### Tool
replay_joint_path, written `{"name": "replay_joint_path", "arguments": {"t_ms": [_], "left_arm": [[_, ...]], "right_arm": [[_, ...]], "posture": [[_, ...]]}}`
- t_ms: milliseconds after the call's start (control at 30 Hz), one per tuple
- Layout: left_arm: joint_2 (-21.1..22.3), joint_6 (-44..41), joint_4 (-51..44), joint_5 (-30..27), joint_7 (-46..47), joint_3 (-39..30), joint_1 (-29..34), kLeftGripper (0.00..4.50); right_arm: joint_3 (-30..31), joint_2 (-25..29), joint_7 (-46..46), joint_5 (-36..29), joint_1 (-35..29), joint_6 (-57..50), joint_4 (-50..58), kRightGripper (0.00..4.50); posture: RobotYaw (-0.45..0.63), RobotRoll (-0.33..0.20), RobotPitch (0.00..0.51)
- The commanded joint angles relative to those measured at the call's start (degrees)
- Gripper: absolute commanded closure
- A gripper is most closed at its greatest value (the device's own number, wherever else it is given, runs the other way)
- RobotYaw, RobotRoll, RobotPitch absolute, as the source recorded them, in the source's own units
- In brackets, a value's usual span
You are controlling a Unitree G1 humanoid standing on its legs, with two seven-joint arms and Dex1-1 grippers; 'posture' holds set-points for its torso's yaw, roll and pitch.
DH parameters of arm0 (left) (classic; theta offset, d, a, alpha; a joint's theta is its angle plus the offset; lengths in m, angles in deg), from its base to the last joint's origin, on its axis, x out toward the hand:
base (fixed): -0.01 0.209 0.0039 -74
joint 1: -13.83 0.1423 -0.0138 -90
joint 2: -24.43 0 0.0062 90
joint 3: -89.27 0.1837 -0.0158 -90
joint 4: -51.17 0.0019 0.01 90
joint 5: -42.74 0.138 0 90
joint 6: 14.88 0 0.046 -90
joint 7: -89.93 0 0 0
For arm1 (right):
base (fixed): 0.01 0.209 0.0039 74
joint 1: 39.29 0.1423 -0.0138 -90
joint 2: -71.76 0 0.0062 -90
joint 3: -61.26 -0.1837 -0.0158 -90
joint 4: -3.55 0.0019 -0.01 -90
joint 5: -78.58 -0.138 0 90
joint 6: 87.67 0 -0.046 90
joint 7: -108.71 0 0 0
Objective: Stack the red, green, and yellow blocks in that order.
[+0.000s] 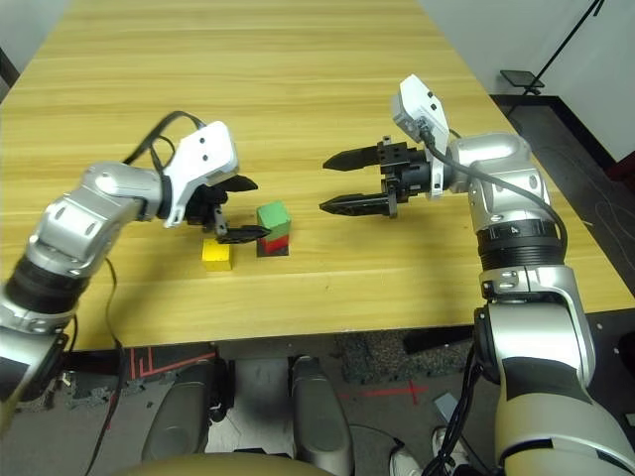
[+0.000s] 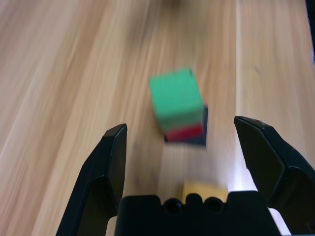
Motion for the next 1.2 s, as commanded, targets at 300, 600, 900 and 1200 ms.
{"name": "replay_joint_path", "arguments": {"t_ms": [300,600,900,1200], "left_arm": [[0.01,13.52,9.95,3.17,-0.49,2.63,6.98,0.04],[-1.93,23.16,19.99,7.95,-3.47,4.92,7.01,0.04],[-3.97,16.57,18.90,7.19,-2.80,3.78,7.40,2.06],[-3.42,-1.95,7.25,2.75,-0.04,-0.61,1.19,2.56]], "right_arm": [[0.37,-0.72,1.28,0.77,2.81,1.67,-2.53,0.00],[-0.24,0.32,1.03,0.50,1.55,0.53,-0.72,0.00],[-0.68,0.72,0.28,0.27,0.55,0.04,0.29,0.00],[-0.68,0.19,-0.10,0.25,0.21,0.54,-0.03,0.00]], "posture": [[0.22,-0.047,0.132],[0.19,-0.048,0.134],[0.19,-0.041,0.126],[0.22,-0.018,0.122]]}}
